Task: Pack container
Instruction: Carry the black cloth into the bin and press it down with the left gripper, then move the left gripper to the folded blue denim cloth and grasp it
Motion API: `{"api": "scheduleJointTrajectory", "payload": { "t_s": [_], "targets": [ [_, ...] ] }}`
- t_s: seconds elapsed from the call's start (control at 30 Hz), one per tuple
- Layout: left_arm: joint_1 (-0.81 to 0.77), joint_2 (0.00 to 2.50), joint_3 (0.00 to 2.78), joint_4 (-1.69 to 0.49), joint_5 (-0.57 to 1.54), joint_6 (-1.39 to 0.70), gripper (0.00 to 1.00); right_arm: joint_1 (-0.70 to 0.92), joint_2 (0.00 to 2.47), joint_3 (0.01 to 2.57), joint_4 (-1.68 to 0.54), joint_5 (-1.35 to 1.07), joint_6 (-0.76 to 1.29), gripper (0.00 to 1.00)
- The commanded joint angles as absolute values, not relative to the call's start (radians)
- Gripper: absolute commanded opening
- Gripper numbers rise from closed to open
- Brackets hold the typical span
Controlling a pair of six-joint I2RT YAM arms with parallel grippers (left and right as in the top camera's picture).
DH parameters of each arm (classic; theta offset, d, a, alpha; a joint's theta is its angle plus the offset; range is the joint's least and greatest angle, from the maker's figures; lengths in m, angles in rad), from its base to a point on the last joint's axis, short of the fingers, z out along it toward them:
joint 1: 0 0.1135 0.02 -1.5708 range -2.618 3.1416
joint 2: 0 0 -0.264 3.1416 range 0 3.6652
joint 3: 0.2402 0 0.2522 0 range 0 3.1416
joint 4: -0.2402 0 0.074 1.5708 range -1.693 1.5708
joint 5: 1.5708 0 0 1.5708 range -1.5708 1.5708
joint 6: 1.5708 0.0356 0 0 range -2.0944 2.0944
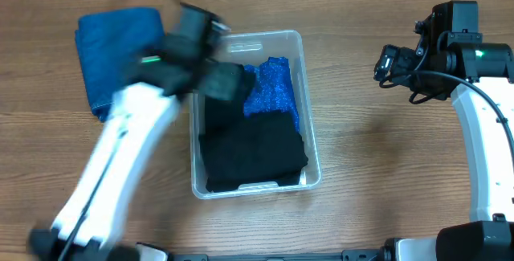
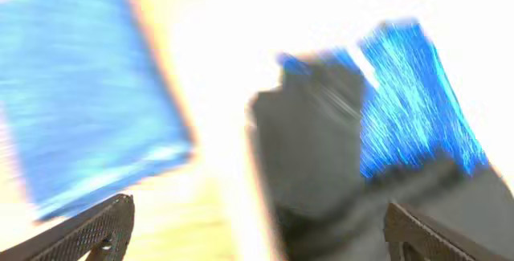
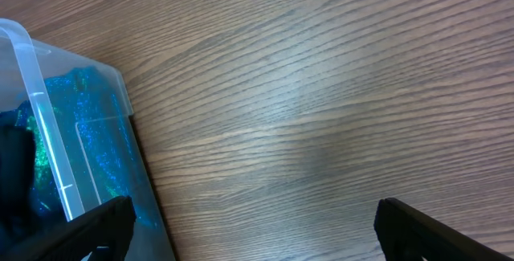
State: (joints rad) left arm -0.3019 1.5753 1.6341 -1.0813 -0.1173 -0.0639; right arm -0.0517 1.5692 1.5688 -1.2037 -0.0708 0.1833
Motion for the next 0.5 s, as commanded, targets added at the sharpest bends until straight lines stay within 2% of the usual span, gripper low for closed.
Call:
{"api": "scheduleJointTrajectory", "payload": {
  "t_s": [0.0, 0.1, 0.23, 0.33, 0.47],
  "targets": [
    [0.034, 1.543, 1.652, -1.065, -0.041, -0.119, 1.0, -0.051, 1.567, 1.571, -1.2, -0.07, 0.187, 1.0],
    [0.336, 1.64, 1.652, -1.008, 0.16, -0.097, 1.0, -0.051, 1.567, 1.571, -1.203, -0.07, 0.187, 1.0],
    [0.578, 1.85, 1.652, -0.901, 0.433, -0.058, 1.0, -0.051, 1.567, 1.571, -1.203, -0.07, 0.187, 1.0],
    [0.632, 1.98, 1.652, -0.833, 0.533, -0.02, 1.0, -0.051, 1.567, 1.571, -1.206, -0.07, 0.187, 1.0],
    [0.627, 2.158, 1.652, -0.698, 0.684, -0.002, 1.0, -0.051, 1.567, 1.571, -1.207, -0.07, 0.187, 1.0]
  ]
}}
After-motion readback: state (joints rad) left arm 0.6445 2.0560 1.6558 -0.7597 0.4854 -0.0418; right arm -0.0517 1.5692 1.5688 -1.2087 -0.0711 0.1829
